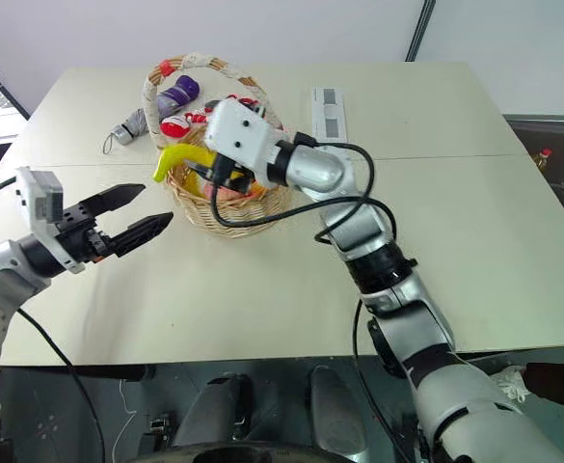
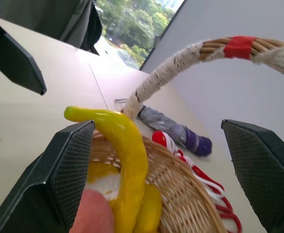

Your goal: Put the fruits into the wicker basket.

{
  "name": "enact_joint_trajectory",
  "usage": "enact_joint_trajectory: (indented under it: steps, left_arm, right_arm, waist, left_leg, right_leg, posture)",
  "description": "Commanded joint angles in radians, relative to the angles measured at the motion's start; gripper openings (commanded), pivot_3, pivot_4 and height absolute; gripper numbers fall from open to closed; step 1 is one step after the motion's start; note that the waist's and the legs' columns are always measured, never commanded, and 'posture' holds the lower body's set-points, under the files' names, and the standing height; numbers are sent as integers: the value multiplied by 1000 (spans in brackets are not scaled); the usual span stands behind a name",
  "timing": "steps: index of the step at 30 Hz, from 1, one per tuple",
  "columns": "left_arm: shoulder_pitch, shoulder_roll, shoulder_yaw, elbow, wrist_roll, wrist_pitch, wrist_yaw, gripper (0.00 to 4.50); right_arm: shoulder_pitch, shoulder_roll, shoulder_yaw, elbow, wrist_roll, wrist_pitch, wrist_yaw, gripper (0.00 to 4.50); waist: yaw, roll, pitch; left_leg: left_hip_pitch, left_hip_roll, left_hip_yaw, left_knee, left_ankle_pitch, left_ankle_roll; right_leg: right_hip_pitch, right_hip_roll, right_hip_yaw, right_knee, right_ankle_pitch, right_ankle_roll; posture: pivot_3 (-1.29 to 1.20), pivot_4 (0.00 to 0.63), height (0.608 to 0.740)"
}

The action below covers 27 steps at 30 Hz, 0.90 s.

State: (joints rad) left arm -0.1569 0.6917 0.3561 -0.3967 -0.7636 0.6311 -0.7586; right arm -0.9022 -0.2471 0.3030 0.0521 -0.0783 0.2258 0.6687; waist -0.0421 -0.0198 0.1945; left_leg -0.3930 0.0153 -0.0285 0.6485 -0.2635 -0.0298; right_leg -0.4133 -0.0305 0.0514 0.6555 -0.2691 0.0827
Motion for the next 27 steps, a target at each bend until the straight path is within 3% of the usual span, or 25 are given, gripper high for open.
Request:
enact_joint_trajectory:
  steps: [1, 5, 11, 15, 20, 23, 27]
  left_arm:
    - [-29, -6, -25, 8, 4, -19, -4, 4500]
    - [-38, -13, -29, 13, 1, -30, 1, 4500]
    - [-9, -32, -25, -19, -9, -34, 21, 4500]
    - [-14, -44, -39, -21, -8, -39, 26, 4500]
    - [-53, -61, -69, -10, -3, -48, 31, 4500]
    - [-56, -68, -72, -13, 0, -50, 36, 4500]
    - [-34, -70, -66, -31, -3, -53, 42, 4500]
  right_arm:
    - [11, 0, -13, -74, -10, 27, -24, 4323]
    - [124, -4, -106, -237, 152, 177, 19, 4323]
    - [266, 15, -252, -308, 266, 380, -91, 4323]
    - [220, 80, -295, -150, 253, 342, -207, 4323]
    - [94, 145, -311, 134, 247, 182, -253, 4323]
    - [42, 160, -328, 252, 256, 111, -259, 3567]
    - [28, 158, -339, 283, 271, 57, -251, 1535]
  waist:
    - [-3, 0, 0]
    - [-2, 0, 0]
    - [-2, 0, 0]
    - [-5, 0, 0]
    - [-4, 0, 0]
    - [-4, 0, 0]
    - [-2, 0, 0]
  left_leg:
    - [0, 0, 0, 0, 0, 0]
    - [0, 1, -1, -2, 0, 0]
    - [0, 1, 0, -1, 0, 0]
    - [1, 1, 1, 0, 0, 0]
    - [1, 1, 1, -1, 0, 0]
    - [0, 0, 1, -1, 0, 0]
    - [0, 1, 1, -1, 0, 0]
  right_leg:
    - [0, 1, 0, 0, 0, 0]
    - [-1, 3, 0, 1, -1, -1]
    - [-1, 1, 0, 1, -1, -1]
    - [-1, 2, 1, 1, -1, -1]
    - [-2, 4, 1, 2, -1, -2]
    - [-2, 4, 1, 2, -1, -2]
    - [-2, 3, 1, 2, -1, -2]
  posture:
    - [0, 150, 740]
    - [0, 150, 740]
    - [0, 150, 740]
    - [0, 150, 740]
    - [0, 150, 740]
    - [0, 150, 740]
    - [0, 150, 740]
